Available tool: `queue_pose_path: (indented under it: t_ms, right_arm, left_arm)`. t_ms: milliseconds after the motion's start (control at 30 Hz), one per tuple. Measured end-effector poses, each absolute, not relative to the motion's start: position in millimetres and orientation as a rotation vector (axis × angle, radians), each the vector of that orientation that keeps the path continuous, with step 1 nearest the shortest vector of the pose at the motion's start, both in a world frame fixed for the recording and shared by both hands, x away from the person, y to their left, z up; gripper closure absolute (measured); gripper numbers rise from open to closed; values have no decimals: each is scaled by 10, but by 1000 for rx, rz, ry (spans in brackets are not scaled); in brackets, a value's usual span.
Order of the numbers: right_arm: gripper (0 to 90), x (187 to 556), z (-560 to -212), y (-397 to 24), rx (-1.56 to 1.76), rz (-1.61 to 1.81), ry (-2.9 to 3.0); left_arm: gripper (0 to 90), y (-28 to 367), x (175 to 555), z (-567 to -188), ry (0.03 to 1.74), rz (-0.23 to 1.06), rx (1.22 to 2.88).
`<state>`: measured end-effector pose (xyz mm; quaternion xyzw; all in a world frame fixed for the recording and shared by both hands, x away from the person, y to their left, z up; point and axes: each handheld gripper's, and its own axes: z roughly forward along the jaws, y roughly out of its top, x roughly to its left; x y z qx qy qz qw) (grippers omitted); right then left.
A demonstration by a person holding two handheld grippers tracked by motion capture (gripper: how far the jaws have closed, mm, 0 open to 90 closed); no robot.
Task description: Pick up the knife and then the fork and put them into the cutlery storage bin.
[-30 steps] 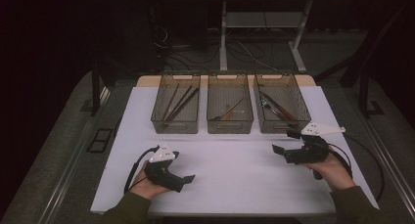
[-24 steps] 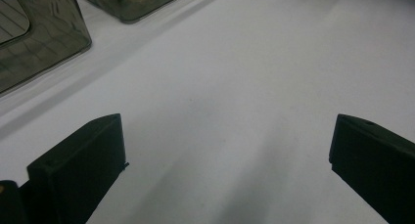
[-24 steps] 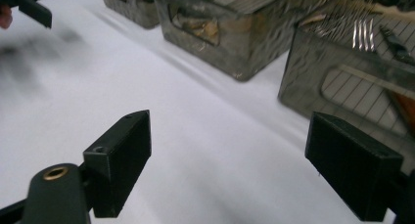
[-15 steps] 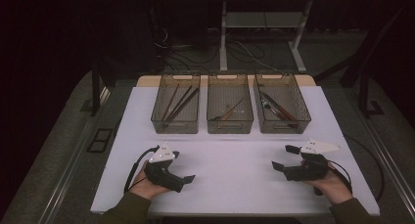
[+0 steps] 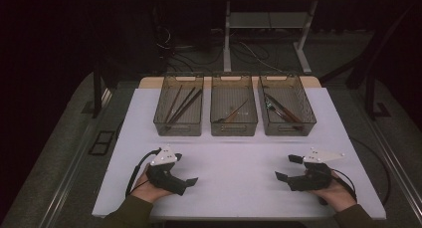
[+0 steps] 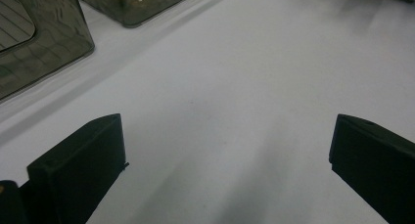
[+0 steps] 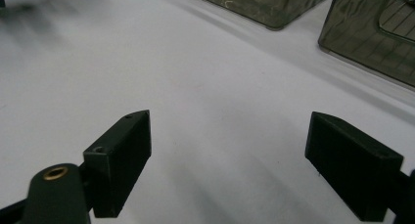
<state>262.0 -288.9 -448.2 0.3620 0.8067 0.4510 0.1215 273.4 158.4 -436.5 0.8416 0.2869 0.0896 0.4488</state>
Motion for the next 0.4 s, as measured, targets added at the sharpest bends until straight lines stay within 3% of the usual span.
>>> queue_pose_path:
  t_ms: [400]
  right_arm:
    - [168, 2610, -4475, -2890, 1044, 1317, 2359]
  left_arm:
    - [0, 1583, 2735, -4365, 704, 227, 2086]
